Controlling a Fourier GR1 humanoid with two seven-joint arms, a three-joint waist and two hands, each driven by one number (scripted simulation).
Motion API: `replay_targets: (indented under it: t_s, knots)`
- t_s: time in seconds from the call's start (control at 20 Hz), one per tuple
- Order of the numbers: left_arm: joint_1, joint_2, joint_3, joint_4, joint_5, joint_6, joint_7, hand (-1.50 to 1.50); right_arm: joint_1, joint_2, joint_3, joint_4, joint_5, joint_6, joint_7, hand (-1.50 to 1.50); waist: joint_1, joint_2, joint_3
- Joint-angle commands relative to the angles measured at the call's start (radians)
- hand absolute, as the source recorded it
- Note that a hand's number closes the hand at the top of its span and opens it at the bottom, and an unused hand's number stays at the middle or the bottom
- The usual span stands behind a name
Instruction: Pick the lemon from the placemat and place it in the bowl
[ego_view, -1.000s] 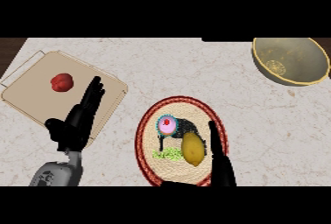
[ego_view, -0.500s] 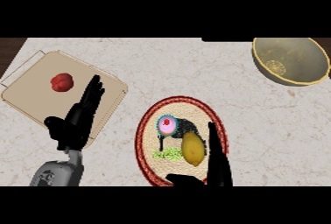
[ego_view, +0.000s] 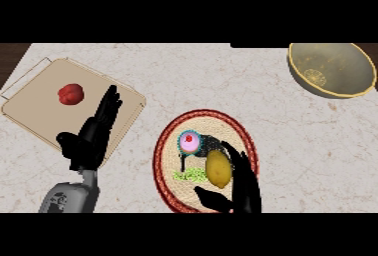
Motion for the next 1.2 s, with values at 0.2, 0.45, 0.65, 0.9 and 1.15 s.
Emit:
replay_targets:
  t_s: [0.2, 0.45, 0.65, 0.9, 1.15]
  knots:
    - [0.001, -0.014, 0.017, 0.073, -0.012, -0.007, -0.069, 0.0, -0.098, 0.009, 0.063, 0.035, 0.103, 0.144, 0.044, 1.5, -0.001, 0.003, 0.001]
    - [0.005, -0.014, 0.007, 0.0, -0.009, -0.015, 0.0, 0.0, -0.063, -0.135, 0.03, -0.004, -0.163, 0.214, -0.243, 1.5, 0.002, 0.005, 0.003]
    - [0.004, -0.007, 0.013, -0.014, 0.003, -0.021, 0.009, 0.0, -0.134, -0.344, -0.035, -0.147, -0.36, 0.5, -0.397, 1.5, 0.012, 0.01, 0.006]
    - [0.034, -0.004, 0.026, -0.01, 0.009, -0.026, -0.022, 0.0, -0.086, -0.543, -0.215, -0.194, -0.58, 0.698, -0.666, 1.5, -0.009, 0.003, 0.003]
    - [0.014, 0.02, 0.049, -0.007, 0.014, -0.039, 0.002, 0.0, -0.134, -0.52, -0.35, -0.26, -0.684, 0.732, -0.762, 1.5, -0.007, 0.001, 0.002]
